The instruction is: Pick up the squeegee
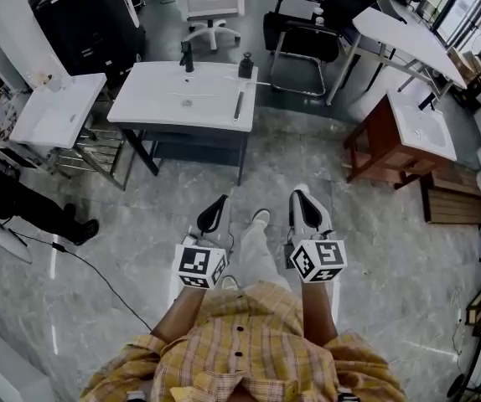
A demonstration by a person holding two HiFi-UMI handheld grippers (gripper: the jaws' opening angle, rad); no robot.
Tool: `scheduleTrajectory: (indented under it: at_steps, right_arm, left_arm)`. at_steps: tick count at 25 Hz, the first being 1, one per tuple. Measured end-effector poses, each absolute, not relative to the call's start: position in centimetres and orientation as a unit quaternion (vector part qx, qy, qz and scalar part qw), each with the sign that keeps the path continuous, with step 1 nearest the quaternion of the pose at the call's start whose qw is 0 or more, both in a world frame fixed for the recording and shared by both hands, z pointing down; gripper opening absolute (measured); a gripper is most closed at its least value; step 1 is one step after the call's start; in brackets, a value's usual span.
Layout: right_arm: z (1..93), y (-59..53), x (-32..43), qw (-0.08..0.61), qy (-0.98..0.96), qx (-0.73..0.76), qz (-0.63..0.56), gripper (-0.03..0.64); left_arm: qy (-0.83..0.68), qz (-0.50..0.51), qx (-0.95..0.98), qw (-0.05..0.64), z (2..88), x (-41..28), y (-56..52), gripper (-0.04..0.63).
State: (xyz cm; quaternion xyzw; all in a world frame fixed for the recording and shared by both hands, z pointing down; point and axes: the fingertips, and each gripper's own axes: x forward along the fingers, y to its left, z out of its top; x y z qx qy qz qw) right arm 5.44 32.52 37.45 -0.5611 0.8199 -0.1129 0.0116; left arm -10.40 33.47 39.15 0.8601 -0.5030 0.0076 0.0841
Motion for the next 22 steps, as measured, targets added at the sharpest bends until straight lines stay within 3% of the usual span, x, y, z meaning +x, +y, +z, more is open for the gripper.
scheduleTrajectory:
  at_steps: [22]
  right_arm:
    - [38.2,6.6,7.9,0.014,0.83,-0.543,-0.13,0.0]
  left_arm:
    - [-0.508,0.043,0.852,0.115,40.5,-7.2,7.7,-0.002]
